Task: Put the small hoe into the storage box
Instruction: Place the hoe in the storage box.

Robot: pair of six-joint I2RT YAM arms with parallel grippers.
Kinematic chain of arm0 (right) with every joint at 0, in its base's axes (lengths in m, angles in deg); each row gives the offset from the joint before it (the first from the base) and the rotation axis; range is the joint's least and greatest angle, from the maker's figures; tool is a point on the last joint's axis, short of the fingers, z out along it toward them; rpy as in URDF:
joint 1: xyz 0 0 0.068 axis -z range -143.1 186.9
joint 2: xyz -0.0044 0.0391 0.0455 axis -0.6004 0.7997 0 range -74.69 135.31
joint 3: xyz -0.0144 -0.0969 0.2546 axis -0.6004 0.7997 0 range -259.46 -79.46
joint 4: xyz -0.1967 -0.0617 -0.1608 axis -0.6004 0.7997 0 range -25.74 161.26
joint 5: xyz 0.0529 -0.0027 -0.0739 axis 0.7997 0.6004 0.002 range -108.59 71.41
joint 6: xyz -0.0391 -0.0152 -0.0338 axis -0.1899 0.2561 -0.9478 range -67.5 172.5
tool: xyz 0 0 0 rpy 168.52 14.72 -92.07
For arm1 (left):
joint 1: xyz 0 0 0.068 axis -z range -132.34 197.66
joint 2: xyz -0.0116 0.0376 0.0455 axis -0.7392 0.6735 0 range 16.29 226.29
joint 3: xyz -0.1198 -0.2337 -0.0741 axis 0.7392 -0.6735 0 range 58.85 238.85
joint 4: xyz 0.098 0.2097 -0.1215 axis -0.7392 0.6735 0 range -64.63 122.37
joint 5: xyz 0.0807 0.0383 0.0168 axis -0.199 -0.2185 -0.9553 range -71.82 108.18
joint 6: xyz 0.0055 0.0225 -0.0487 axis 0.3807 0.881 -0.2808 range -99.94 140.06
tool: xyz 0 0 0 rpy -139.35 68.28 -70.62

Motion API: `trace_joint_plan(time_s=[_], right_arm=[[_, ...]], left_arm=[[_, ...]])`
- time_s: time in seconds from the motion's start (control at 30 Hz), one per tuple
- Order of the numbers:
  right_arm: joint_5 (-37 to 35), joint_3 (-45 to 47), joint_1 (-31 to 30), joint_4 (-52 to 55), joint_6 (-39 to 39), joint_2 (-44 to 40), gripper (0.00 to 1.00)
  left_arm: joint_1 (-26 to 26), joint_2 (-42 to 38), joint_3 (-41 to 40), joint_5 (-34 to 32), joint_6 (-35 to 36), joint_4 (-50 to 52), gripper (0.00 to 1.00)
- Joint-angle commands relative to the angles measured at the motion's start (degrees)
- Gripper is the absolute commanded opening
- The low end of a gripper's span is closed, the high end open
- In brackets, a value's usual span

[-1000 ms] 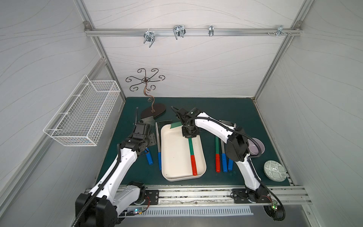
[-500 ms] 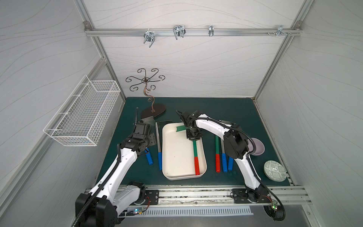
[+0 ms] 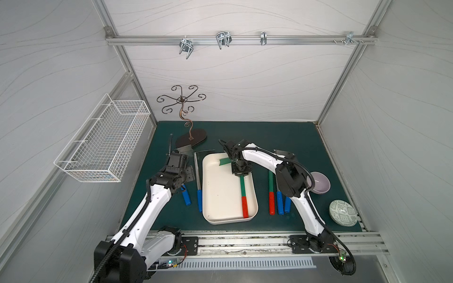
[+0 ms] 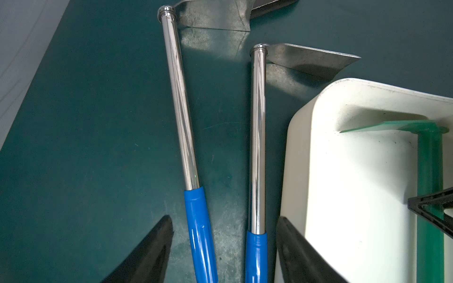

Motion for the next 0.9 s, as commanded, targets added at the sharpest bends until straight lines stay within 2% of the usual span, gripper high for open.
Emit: trace_joint_plan(time_s=[0.0,0.17,0.3,0.47,0.53,0.67,0.77,0.87], right_arm=[[-1.3,-2.3,0.0,1.8,0.0,0.3,0.21],[-2.0,-5.7,-0.8,5.2,-0.6,-0.9,0.36],[-4.2,-8.2,-1.5,7.2,-0.5,-5.2,0.49],[-8.2,-11.6,-0.8,11.7,-2.1,-13.6,0.52],[-9.4,-7.1,0.5,10.8,-2.7,-19.4,0.52],[-7.8,11.3,6.7,3.4,-3.2,-32.1,0.5],[-4.4,23.3,11.7,-0.7,-3.7,-36.6,0.48],[-2.3,30.8,13.0,-4.1,-4.8,-37.5,0.48]], left_arm=[[0.0,0.2,2.3,-0.2,-0.6,-0.3,0.69],[0.0,0.5,2.5,-0.1,-0.5,-0.3,0.69],[0.0,0.1,2.4,-0.5,-0.5,-0.3,0.69],[0.0,0.0,2.2,-0.4,-0.6,-0.2,0.69],[0.0,0.0,2.1,-0.3,-0.6,-0.2,0.69],[0.0,0.0,2.2,-0.5,-0.6,-0.3,0.69],[0.0,0.1,2.3,-0.6,-0.5,-0.2,0.69],[0.0,0.1,2.2,-0.6,-0.5,-0.1,0.69]])
